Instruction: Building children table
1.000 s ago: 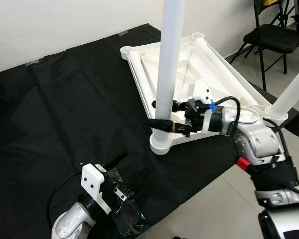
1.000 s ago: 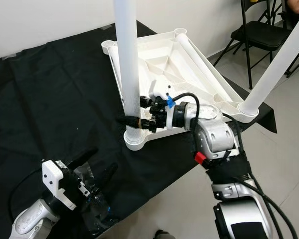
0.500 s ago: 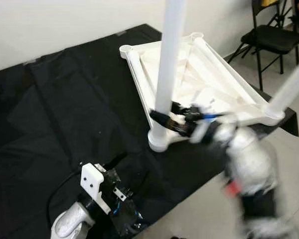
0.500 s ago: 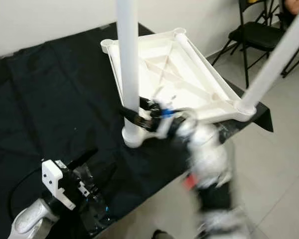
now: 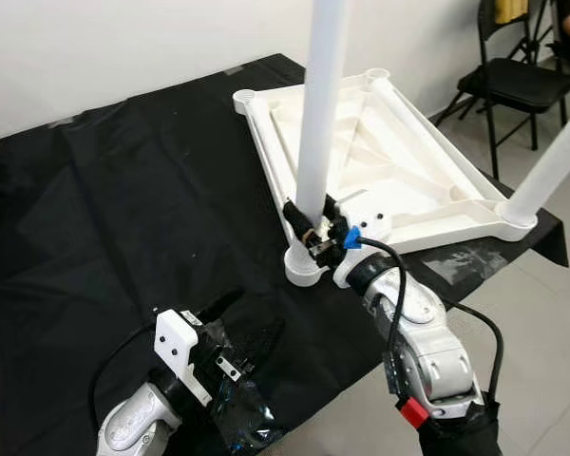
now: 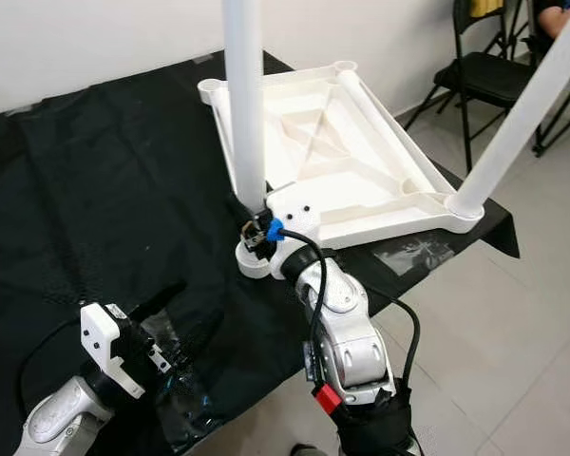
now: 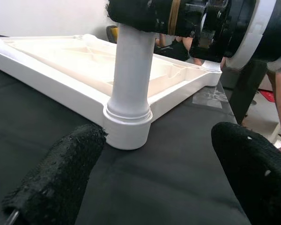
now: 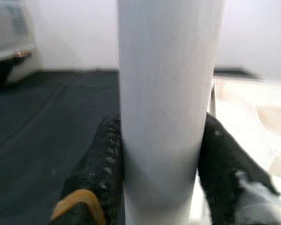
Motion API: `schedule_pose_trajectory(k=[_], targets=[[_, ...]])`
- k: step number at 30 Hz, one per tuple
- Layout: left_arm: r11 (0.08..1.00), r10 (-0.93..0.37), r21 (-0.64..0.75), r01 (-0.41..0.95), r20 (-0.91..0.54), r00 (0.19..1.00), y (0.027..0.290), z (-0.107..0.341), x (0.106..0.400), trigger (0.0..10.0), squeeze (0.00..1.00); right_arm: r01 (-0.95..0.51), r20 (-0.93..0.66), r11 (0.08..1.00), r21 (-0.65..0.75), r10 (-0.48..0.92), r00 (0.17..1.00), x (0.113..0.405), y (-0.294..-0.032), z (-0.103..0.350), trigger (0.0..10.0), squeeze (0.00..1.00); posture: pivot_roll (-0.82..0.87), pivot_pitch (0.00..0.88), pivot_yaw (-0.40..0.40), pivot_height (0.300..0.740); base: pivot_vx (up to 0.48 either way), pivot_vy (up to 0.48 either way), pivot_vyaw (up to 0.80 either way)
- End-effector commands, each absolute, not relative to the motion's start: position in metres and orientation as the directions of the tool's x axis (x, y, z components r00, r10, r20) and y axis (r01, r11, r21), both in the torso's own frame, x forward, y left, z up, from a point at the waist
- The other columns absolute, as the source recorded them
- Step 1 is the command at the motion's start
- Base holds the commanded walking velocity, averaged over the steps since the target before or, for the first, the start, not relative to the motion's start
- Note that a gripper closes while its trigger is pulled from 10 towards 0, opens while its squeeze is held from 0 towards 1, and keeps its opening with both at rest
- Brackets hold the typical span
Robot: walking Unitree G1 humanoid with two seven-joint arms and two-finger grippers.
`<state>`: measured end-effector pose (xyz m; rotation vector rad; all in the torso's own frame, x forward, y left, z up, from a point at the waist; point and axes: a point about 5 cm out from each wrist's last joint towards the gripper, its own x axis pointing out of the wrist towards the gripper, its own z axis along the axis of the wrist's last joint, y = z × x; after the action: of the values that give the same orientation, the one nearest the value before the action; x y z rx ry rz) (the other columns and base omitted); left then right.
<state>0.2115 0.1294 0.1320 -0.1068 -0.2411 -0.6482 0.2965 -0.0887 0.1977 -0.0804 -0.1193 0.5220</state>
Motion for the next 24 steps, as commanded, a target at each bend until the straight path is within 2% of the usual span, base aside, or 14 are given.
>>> schedule_pose_trajectory(k=[1,4,5,6,9,11,12,13,14,15,19,24], targets=[[0.799,-0.578,-0.034,0.600,0.230,0.783,0.132,0.126,0.210,10.0,0.00,-0.497,-0.013,0.866,-0.058,0.497,0.868,0.298,-0.091,0.175,10.0,1.00,0.01,0.200,-0.011,0.740,0.000,0.000,0.00],[0.795,-0.583,-0.035,0.606,0.229,0.779,0.131,0.126,0.210,10.0,0.00,-0.567,0.042,0.823,-0.043,0.568,0.822,0.301,-0.088,0.186,10.0,1.00,0.01,0.199,-0.009,0.740,0.000,0.000,0.00],[0.793,-0.586,-0.037,0.609,0.229,0.777,0.131,0.126,0.210,10.0,0.00,-0.621,0.078,0.782,-0.044,0.623,0.779,0.303,-0.086,0.195,10.0,1.00,0.01,0.199,-0.009,0.740,0.000,0.000,0.00],[0.793,-0.586,-0.037,0.609,0.229,0.777,0.131,0.126,0.210,10.0,0.00,-0.621,0.078,0.782,-0.044,0.623,0.779,0.303,-0.086,0.195,10.0,1.00,0.01,0.199,-0.009,0.740,0.000,0.000,0.00],[0.789,-0.590,-0.039,0.613,0.229,0.775,0.130,0.126,0.210,10.0,0.00,-0.780,0.119,0.617,-0.102,0.786,0.606,0.301,-0.079,0.212,10.0,1.00,0.01,0.200,-0.008,0.740,0.000,0.000,0.00],[0.791,-0.589,-0.038,0.611,0.229,0.775,0.130,0.126,0.209,10.0,0.00,-0.835,0.085,0.527,-0.161,0.850,0.520,0.301,-0.079,0.216,10.0,1.00,0.02,0.200,-0.008,0.740,0.000,0.000,0.00],[0.791,-0.589,-0.038,0.611,0.229,0.775,0.130,0.126,0.209,10.0,0.00,-0.835,0.085,0.527,-0.161,0.850,0.520,0.301,-0.079,0.216,10.0,1.00,0.02,0.200,-0.008,0.740,0.000,0.000,0.00],[0.791,-0.587,-0.038,0.610,0.229,0.776,0.130,0.126,0.209,10.0,0.00,-0.855,0.060,0.482,-0.192,0.875,0.480,0.302,-0.080,0.217,10.0,1.00,0.02,0.200,-0.008,0.740,0.000,0.000,0.00],[0.792,-0.586,-0.037,0.609,0.228,0.777,0.130,0.126,0.209,10.0,0.00,-0.856,0.046,0.471,-0.214,0.880,0.473,0.309,-0.081,0.220,10.0,0.74,0.02,0.201,-0.010,0.740,0.000,0.000,0.00],[0.793,-0.586,-0.036,0.608,0.228,0.778,0.131,0.126,0.209,10.0,0.00,-0.855,0.041,0.464,-0.234,0.883,0.468,0.316,-0.082,0.226,10.0,0.00,0.02,0.201,-0.013,0.740,0.000,0.000,0.00],[0.794,-0.585,-0.034,0.607,0.228,0.778,0.131,0.126,0.208,10.0,0.00,-0.855,0.048,0.456,-0.247,0.887,0.459,0.328,-0.084,0.236,10.0,0.00,0.03,0.202,-0.012,0.740,0.000,0.000,0.00],[0.797,-0.582,-0.031,0.603,0.226,0.781,0.131,0.126,0.206,10.0,0.00,-0.886,0.038,0.386,-0.258,0.920,0.390,0.338,-0.094,0.248,10.0,0.00,0.04,0.206,-0.012,0.740,0.000,0.000,0.00]])
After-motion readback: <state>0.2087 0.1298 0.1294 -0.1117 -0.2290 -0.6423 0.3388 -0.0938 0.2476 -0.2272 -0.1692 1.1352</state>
